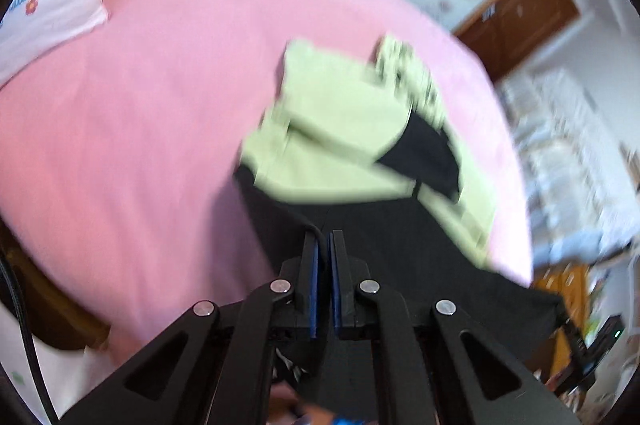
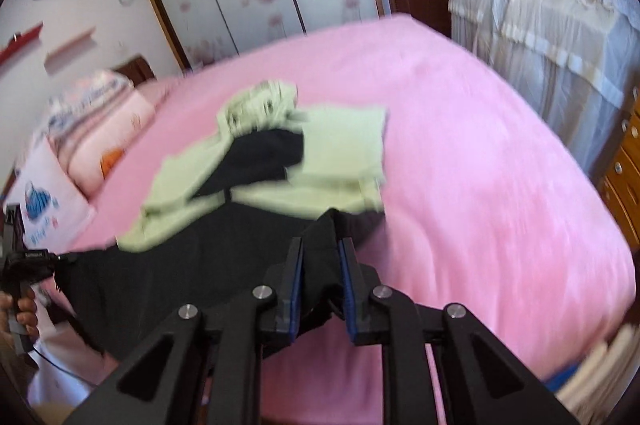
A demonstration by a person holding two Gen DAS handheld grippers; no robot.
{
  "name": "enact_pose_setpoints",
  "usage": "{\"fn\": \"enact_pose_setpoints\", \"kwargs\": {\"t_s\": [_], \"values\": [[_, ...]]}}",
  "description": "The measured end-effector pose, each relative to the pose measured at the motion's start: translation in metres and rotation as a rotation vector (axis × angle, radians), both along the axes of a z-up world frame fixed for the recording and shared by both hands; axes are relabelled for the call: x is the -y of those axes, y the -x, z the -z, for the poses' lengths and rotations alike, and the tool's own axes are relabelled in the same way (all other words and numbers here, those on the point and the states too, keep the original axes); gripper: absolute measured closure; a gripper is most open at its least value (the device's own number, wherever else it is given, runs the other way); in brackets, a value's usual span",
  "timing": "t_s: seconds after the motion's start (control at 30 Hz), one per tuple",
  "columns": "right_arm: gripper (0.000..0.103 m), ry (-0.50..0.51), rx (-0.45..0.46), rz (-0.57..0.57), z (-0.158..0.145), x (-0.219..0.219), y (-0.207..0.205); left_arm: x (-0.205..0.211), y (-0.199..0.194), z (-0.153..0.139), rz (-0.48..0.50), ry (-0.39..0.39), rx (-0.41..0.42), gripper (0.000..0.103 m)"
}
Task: Fold large clothes
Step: 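Grasp the black hem with both tools and lift it, then carry the held hem with both tools over the body toward the hood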
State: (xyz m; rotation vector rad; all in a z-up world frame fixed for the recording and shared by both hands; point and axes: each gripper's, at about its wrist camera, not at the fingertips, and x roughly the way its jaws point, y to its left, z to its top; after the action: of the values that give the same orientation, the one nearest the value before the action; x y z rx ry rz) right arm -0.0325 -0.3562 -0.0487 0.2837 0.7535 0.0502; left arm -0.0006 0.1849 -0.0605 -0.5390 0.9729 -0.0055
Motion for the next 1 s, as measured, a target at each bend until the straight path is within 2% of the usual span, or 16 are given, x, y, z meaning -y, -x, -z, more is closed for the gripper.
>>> {"fn": "enact_pose_setpoints", "kwargs": {"t_s": [0.13,0.23,0.33,0.43,0.5,0.6,0.7,0.77,0.83,0.87,0.93,1.0], "values": [[0.088,-0.005,0.028,0.026,-0.020,0.009,-0.080,-0.002,-0.061,-0.029,-0.051,-0.037,0.078,0.101],[0.088,0.009,0.024,0.048,-0.021,0.010,-0.145,-0.008,-0.129,-0.036,-0.081,-0.060,0.104,0.101],[0.088,0.044,-0.005,0.087,-0.009,0.007,-0.211,-0.015,-0.193,-0.031,-0.113,-0.140,0.116,0.101],[0.091,0.092,-0.055,0.152,0.015,0.005,-0.265,-0.016,-0.250,-0.013,-0.129,-0.181,0.086,0.101],[0.098,0.131,-0.078,0.188,0.033,0.006,-0.295,-0.017,-0.273,-0.006,-0.111,-0.180,0.087,0.101],[0.101,0.166,-0.137,0.228,0.063,0.007,-0.328,-0.014,-0.292,0.006,-0.081,-0.238,0.083,0.101],[0.101,0.154,-0.246,0.219,0.103,0.011,-0.351,-0.010,-0.300,0.031,-0.012,-0.299,0.023,0.094],[0.101,0.148,-0.293,0.215,0.119,0.011,-0.351,-0.011,-0.300,0.050,0.038,-0.298,-0.030,0.087],[0.100,0.112,-0.312,0.202,0.126,0.012,-0.346,-0.012,-0.293,0.068,0.084,-0.263,-0.064,0.084],[0.099,0.078,-0.315,0.188,0.129,0.015,-0.342,-0.013,-0.286,0.079,0.100,-0.246,-0.085,0.079],[0.092,0.045,-0.315,0.171,0.131,0.019,-0.337,-0.017,-0.273,0.094,0.115,-0.228,-0.112,0.076],[0.076,0.038,-0.306,0.158,0.129,0.022,-0.328,-0.020,-0.260,0.109,0.128,-0.215,-0.144,0.076]]}}
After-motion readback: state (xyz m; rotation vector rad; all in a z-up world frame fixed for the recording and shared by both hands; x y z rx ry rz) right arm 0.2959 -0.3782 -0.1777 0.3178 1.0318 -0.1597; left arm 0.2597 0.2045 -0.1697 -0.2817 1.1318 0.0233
